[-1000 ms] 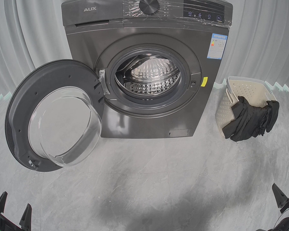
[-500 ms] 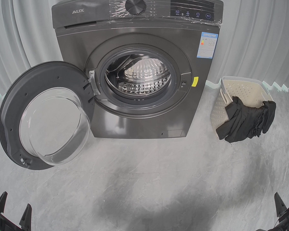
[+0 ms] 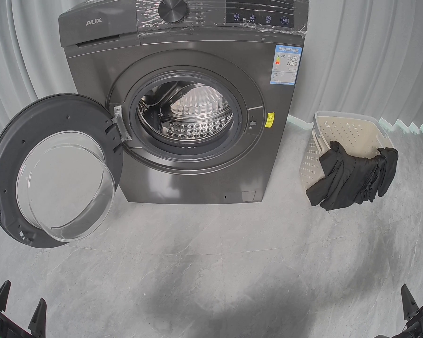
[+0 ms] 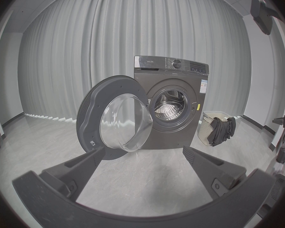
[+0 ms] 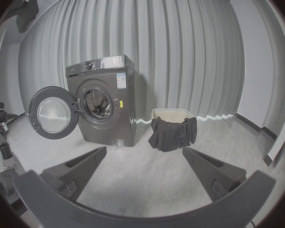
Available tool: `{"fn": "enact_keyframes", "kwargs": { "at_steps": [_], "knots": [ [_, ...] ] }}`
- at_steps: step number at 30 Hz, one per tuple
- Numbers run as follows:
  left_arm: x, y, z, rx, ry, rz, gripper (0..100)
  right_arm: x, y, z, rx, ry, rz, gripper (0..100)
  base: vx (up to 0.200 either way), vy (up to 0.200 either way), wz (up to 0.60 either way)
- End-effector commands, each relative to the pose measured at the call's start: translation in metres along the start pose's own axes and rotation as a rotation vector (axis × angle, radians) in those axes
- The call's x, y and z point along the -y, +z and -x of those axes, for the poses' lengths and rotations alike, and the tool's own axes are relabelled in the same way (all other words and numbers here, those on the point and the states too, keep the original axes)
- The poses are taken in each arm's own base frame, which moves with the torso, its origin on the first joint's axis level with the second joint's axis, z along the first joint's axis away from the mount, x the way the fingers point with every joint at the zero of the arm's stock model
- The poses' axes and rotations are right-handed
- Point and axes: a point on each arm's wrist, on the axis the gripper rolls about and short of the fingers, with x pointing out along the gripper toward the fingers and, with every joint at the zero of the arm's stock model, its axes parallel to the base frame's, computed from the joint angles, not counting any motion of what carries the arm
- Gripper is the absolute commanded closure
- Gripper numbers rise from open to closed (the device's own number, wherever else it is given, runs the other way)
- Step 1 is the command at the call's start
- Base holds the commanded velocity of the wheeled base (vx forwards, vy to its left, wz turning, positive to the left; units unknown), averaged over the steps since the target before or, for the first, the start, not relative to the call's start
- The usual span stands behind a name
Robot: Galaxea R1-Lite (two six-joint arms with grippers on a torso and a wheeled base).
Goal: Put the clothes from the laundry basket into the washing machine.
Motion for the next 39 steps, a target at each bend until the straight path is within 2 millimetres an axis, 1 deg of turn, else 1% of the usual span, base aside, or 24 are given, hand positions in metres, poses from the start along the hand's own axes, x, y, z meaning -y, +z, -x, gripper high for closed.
{"fn": "enact_keyframes", "kwargs": {
  "at_steps": [1,10,19,37,39],
  "knots": [
    [-0.0001,-0.0051,0.0,0.002,0.0,-0.001,0,-0.0001,-0.0038,-0.0001,0.001,-0.001,0.0,0,0.0,-0.2,0.0],
    [-0.0001,-0.0051,0.0,0.002,0.0,0.001,0,-0.0001,-0.0035,0.0001,0.001,-0.001,0.0,0,0.0,-0.2,0.0],
    [-0.0001,-0.0051,0.0,0.002,0.0,0.007,0,0.0,-0.0038,0.0,0.001,0.001,0.0,0,0.0,0.0,0.0],
    [-0.0001,-0.0053,0.0,0.0,0.0,-0.005,0,-0.0001,-0.0038,-0.0001,0.001,-0.001,0.0,0,0.0,-0.2,0.0],
    [-0.0001,-0.0053,0.0,0.0,0.0,-0.004,0,0.0,-0.0038,0.0,0.001,0.001,0.0,0,0.0,0.0,0.0]
  ]
}}
